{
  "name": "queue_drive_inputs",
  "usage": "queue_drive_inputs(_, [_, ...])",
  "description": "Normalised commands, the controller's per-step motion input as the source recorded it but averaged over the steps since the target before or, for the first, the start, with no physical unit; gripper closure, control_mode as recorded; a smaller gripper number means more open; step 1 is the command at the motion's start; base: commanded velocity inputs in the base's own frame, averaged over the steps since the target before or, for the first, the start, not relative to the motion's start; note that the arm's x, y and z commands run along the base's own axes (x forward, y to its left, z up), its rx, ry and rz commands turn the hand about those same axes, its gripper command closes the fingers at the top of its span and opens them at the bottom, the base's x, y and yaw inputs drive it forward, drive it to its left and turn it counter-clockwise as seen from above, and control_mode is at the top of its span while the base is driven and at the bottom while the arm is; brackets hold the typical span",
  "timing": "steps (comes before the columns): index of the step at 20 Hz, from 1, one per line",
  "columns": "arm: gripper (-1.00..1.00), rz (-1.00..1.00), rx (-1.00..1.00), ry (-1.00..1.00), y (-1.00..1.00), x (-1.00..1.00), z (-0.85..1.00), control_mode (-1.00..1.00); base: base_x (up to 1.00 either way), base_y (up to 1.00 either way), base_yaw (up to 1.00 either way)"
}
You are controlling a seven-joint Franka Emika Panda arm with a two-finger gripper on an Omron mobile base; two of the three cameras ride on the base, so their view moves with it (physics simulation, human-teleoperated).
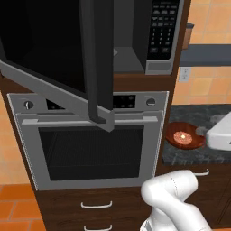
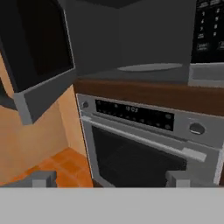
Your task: Open the microwave, place the bowl with waffle inside the microwave, then close the microwave door and turn it on.
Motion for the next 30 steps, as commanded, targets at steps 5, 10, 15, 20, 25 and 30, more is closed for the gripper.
queue_drive_inputs(5, [-1.00, 0.00, 0.43, 0.48, 0.37, 0.08, 0.04, -1.00, 0.00, 0.00, 0.00])
queue_drive_inputs(10, [-1.00, 0.00, 0.43, 0.49, 0.37, 0.09, 0.13, -1.00, 0.00, 0.00, 0.00])
queue_drive_inputs(15, [-1.00, 0.00, 0.40, 0.55, 0.33, 0.29, 0.18, -1.00, 0.00, 0.00, 0.00])
queue_drive_inputs(20, [-1.00, -0.03, 0.28, 0.14, 0.49, 0.26, 0.03, -1.00, 0.00, 0.00, 0.00])
queue_drive_inputs(25, [-1.00, -0.01, 0.09, 0.02, 0.91, 0.39, 0.09, -1.00, 0.00, 0.00, 0.00])
queue_drive_inputs(30, [-1.00, 0.07, 0.06, 0.16, 0.75, 0.63, 0.30, -1.00, 0.00, 0.00, 0.00])
